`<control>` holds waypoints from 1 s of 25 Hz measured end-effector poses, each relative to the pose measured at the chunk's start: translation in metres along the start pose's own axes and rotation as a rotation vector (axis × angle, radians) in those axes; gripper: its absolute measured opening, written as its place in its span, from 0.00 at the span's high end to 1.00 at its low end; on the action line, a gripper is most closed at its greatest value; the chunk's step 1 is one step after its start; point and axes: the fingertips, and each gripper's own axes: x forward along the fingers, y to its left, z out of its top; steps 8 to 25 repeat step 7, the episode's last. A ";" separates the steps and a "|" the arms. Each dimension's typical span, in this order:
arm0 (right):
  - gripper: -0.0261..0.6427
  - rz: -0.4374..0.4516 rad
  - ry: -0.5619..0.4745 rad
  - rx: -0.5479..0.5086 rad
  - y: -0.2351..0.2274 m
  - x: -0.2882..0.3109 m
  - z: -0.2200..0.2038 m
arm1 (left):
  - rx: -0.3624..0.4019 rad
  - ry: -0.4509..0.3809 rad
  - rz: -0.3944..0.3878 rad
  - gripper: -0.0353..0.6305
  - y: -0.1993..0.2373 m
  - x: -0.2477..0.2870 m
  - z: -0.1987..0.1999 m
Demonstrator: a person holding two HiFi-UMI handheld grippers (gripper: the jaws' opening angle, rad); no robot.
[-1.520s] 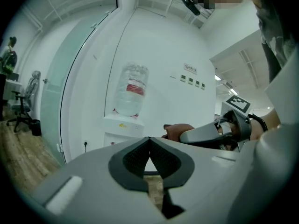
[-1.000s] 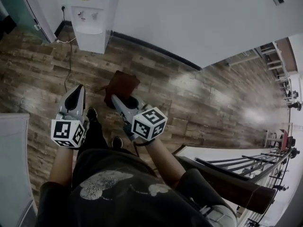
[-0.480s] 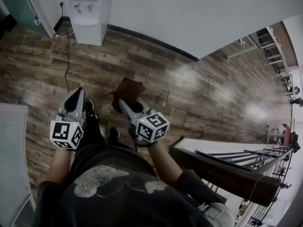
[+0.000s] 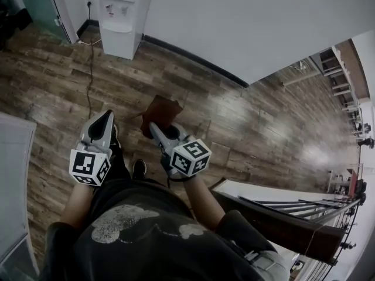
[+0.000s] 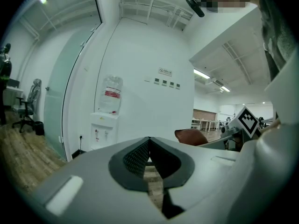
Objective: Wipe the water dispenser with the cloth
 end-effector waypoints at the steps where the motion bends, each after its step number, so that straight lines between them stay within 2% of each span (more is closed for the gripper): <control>1: 0.88 0.002 0.002 -0.003 0.002 0.000 0.000 | 0.002 0.000 0.001 0.92 -0.001 -0.003 -0.001; 7: 0.88 0.024 0.017 -0.031 0.016 -0.001 0.002 | -0.004 0.003 0.012 0.92 0.000 -0.019 -0.002; 25: 0.88 0.024 0.017 -0.031 0.016 -0.001 0.002 | -0.004 0.003 0.012 0.92 0.000 -0.019 -0.002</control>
